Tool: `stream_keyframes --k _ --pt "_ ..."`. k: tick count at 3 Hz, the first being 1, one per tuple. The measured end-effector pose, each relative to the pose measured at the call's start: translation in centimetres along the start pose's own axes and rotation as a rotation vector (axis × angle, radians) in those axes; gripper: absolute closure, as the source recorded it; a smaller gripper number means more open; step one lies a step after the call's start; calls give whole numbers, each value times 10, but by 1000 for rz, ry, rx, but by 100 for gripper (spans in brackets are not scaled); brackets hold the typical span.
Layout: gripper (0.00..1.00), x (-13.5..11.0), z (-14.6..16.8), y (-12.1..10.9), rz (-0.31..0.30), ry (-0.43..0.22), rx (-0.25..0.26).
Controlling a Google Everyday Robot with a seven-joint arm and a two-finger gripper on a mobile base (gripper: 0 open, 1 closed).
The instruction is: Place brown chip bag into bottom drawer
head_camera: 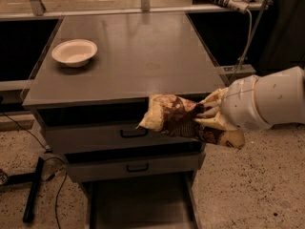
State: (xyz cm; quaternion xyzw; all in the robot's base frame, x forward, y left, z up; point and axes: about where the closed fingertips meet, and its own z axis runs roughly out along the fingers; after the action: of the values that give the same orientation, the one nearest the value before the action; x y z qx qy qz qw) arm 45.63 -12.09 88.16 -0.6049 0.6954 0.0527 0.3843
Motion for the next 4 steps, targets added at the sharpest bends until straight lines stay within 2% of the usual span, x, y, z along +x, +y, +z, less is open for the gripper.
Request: stream_keyframes --k 1,2,4 --pt "100 14 24 30 38 -3 -27" --pt "100 36 63 63 69 -18 -52" --pt "100 76 138 101 49 -66 -73"
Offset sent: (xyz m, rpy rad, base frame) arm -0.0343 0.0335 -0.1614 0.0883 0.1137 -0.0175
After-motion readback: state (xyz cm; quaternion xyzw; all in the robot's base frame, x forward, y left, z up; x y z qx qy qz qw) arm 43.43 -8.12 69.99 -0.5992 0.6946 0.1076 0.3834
